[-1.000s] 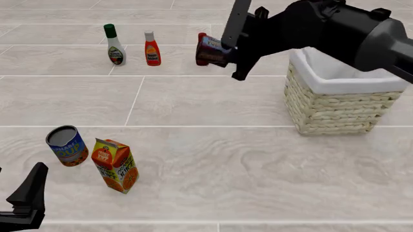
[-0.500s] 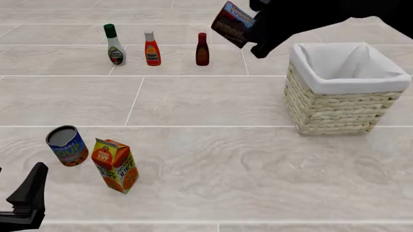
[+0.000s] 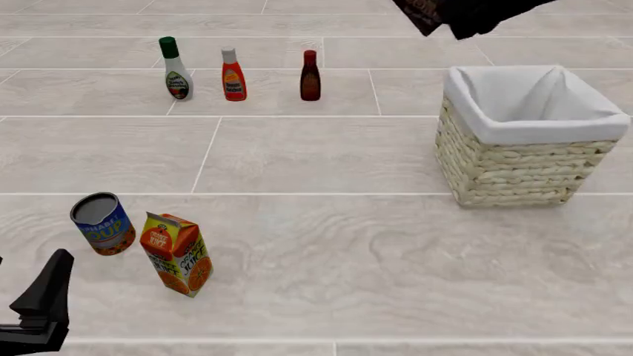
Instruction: Pick the chocolate pudding and place it in the basket.
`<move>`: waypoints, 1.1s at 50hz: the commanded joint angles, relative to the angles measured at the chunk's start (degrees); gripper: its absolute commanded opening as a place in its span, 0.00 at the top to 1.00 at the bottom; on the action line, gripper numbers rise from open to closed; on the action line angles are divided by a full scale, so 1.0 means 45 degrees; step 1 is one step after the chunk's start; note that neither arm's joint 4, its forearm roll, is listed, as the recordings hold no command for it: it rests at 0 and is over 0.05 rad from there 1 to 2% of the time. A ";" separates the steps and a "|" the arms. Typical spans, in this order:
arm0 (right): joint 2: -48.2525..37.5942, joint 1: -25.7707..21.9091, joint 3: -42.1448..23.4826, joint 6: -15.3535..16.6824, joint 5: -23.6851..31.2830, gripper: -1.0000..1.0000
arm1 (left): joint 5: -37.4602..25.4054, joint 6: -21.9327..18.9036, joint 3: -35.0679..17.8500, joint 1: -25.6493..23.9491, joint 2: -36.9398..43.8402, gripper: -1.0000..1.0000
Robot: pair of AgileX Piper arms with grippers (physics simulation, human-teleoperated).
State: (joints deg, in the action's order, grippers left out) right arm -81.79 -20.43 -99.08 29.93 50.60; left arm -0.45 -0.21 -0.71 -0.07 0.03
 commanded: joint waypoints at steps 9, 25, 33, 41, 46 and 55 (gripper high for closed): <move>0.0239 0.1848 -0.1052 -0.0246 0.1347 1.00 | 0.0019 -0.0006 0.0014 0.0007 0.0002 0.00; -0.0495 0.3013 -0.2909 -0.0260 0.2879 1.00 | 0.0019 -0.0009 0.0014 0.0008 0.0002 0.00; -0.0855 0.3619 -0.3142 0.0041 0.3545 1.00 | 0.0020 -0.0007 0.0014 0.0011 0.0002 0.00; -0.1182 0.4375 -0.3327 0.0209 0.3923 1.00 | 0.0018 -0.0008 0.0014 0.0009 0.0002 0.00; -0.1450 0.4658 -0.3663 0.0283 0.4174 1.00 | 0.0017 -0.0004 0.0014 0.0010 0.0002 0.00; -0.1915 0.5463 -0.3845 0.0942 0.4273 1.00 | 0.0015 -0.0008 0.0014 0.0011 0.0002 0.00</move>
State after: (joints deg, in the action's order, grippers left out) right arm -88.26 0.34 -114.85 32.54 68.97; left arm -0.46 -0.21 -0.71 -0.07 0.03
